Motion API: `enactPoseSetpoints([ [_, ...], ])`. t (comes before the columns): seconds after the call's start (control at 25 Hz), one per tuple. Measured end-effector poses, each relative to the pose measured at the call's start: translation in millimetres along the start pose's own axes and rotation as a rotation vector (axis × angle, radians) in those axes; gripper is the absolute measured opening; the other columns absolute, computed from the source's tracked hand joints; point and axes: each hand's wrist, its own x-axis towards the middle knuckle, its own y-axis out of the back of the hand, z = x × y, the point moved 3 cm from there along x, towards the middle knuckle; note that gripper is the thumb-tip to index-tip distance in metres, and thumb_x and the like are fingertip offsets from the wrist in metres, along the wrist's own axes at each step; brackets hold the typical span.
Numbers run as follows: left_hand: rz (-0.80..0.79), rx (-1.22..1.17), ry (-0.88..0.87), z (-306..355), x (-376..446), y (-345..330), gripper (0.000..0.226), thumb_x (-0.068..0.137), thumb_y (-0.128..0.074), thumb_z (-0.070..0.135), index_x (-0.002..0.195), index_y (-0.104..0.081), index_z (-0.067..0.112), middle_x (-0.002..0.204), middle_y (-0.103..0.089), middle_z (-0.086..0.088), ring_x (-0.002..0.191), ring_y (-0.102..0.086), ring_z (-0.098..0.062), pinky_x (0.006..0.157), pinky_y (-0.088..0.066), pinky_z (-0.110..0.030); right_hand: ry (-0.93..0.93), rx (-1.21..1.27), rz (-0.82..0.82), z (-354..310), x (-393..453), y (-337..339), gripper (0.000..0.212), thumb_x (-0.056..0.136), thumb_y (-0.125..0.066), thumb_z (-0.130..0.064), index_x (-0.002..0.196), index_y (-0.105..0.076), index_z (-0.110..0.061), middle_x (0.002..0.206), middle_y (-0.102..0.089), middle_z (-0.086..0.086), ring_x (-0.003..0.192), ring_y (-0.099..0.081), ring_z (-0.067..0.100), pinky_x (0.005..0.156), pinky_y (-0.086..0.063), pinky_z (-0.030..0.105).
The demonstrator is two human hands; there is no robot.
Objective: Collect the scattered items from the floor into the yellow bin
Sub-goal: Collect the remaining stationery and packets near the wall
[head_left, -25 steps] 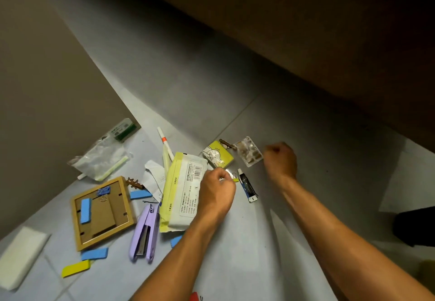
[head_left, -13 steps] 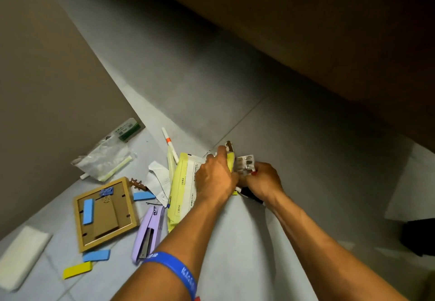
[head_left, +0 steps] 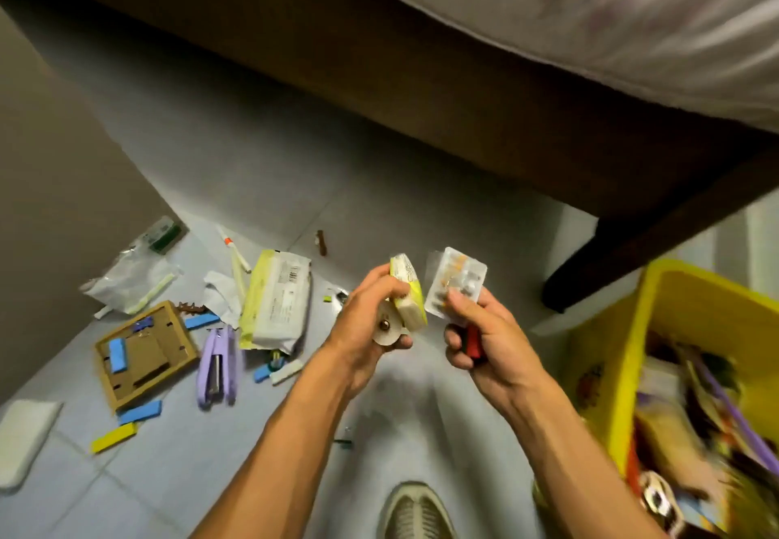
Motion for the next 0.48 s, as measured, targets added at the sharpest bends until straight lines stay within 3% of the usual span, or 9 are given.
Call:
enactPoseSetpoints([
  [0.12, -0.153, 0.094, 0.052, -19, -47, -88, 0.03, 0.082, -0.06, 0.027, 0.111, -0.066, 0.029, 0.1, -0.065, -0.007, 0.078, -0.059, -0.018, 0.054, -0.05, -0.029, 0.118, 0.118, 0.152, -23, -97, 61, 0.026, 0.082, -0.071, -0.026, 0.106, -0.064, -0.015, 0.073, -0.062, 0.001, 0.049, -0.049, 0.012, 0.035, -0.028, 0.019],
  [0.28, -0.26, 0.202, 0.096, -42, -95, -208, 0.02, 0.091, -0.059, 0.022, 0.111, -0.062, 0.024, 0.104, -0.065, -0.007, 0.079, -0.063, -0.018, 0.058, -0.052, -0.029, 0.131, 0.051, 0.59, -55, -183, 147, 0.011, 0.089, -0.064, -0.021, 0.093, -0.066, -0.012, 0.061, -0.062, 0.001, 0.044, -0.054, 0.012, 0.036, -0.035, 0.022],
  [0.36, -0.299, 0.174, 0.14, -46, -104, -239, 0.016, 0.097, -0.055, 0.033, 0.109, -0.061, 0.025, 0.103, -0.069, -0.002, 0.088, -0.066, -0.018, 0.067, -0.051, -0.03, 0.143, 0.014, 0.655, -74, -193, 170, 0.014, 0.093, -0.061, -0.026, 0.097, -0.069, -0.015, 0.072, -0.073, 0.0, 0.057, -0.068, 0.014, 0.051, -0.049, 0.029],
  [0.4, -0.304, 0.179, 0.145, -46, -105, -244, 0.024, 0.098, -0.051, 0.039, 0.116, -0.06, 0.025, 0.105, -0.07, 0.002, 0.091, -0.067, -0.015, 0.07, -0.051, -0.028, 0.16, -0.02, 0.66, -80, -192, 177, 0.021, 0.095, -0.058, -0.03, 0.108, -0.068, -0.016, 0.085, -0.076, -0.001, 0.071, -0.072, 0.013, 0.062, -0.053, 0.032],
  [0.48, -0.239, 0.253, 0.12, -47, -102, -239, 0.048, 0.1, -0.045, 0.046, 0.141, -0.046, 0.022, 0.134, -0.059, -0.001, 0.113, -0.062, -0.016, 0.08, -0.048, -0.03, 0.156, -0.3, 0.725, -85, -187, 183, 0.045, 0.096, -0.054, -0.039, 0.136, -0.05, -0.02, 0.124, -0.067, -0.002, 0.108, -0.065, 0.016, 0.09, -0.052, 0.043],
])
